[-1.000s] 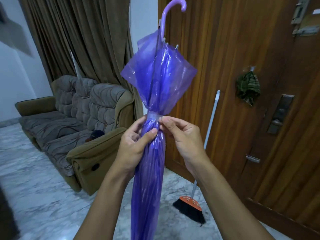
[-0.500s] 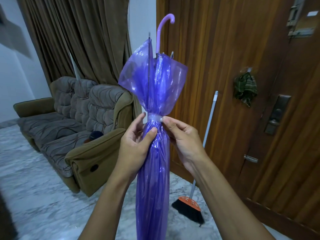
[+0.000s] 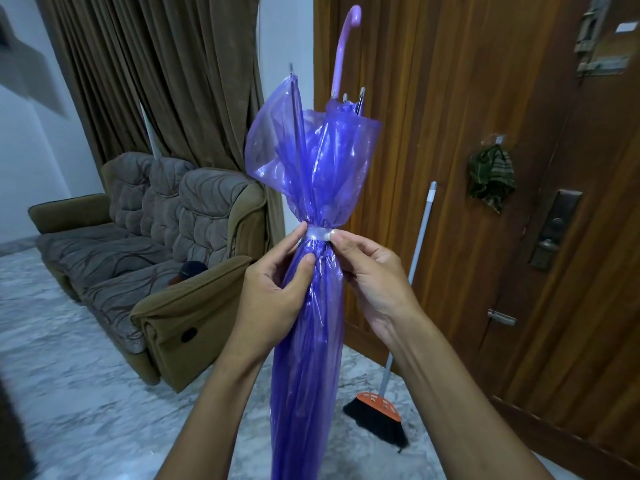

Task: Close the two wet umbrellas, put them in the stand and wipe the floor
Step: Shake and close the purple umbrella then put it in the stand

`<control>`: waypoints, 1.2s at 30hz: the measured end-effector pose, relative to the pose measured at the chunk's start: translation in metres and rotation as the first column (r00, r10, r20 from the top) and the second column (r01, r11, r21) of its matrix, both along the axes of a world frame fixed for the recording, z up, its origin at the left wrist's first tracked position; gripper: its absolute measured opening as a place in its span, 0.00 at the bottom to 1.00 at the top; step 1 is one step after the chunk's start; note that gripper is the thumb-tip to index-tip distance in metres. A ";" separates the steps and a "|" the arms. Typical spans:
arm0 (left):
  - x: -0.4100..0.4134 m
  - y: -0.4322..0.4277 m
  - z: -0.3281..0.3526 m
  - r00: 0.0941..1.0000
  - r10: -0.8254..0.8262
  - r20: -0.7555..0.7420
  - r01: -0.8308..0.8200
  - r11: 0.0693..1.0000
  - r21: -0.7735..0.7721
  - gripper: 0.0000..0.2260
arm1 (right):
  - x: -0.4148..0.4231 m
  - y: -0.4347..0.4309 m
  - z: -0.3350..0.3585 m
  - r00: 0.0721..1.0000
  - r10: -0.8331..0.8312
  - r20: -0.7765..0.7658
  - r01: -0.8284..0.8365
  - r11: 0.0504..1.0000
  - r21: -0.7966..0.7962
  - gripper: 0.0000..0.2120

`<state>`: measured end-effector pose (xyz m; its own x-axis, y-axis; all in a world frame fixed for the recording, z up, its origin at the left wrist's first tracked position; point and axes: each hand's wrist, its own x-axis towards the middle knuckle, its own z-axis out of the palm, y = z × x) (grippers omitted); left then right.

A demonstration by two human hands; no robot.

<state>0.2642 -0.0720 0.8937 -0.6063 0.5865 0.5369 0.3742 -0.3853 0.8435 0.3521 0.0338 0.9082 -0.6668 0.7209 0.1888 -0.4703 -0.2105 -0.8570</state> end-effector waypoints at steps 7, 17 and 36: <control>-0.002 0.001 -0.003 0.999 -0.004 -0.035 0.005 1.000 0.004 0.22 | 0.002 -0.001 0.001 0.999 0.041 0.007 -0.041 0.998 -0.054 0.14; -0.006 0.003 -0.009 0.999 -0.033 -0.041 0.032 0.999 -0.025 0.21 | 0.001 0.001 -0.010 0.992 0.075 0.106 -0.084 0.993 0.082 0.15; -0.005 0.022 -0.014 0.995 -0.085 0.044 0.085 0.996 0.004 0.20 | 0.003 0.003 -0.022 0.982 -0.159 0.098 0.133 0.963 0.233 0.10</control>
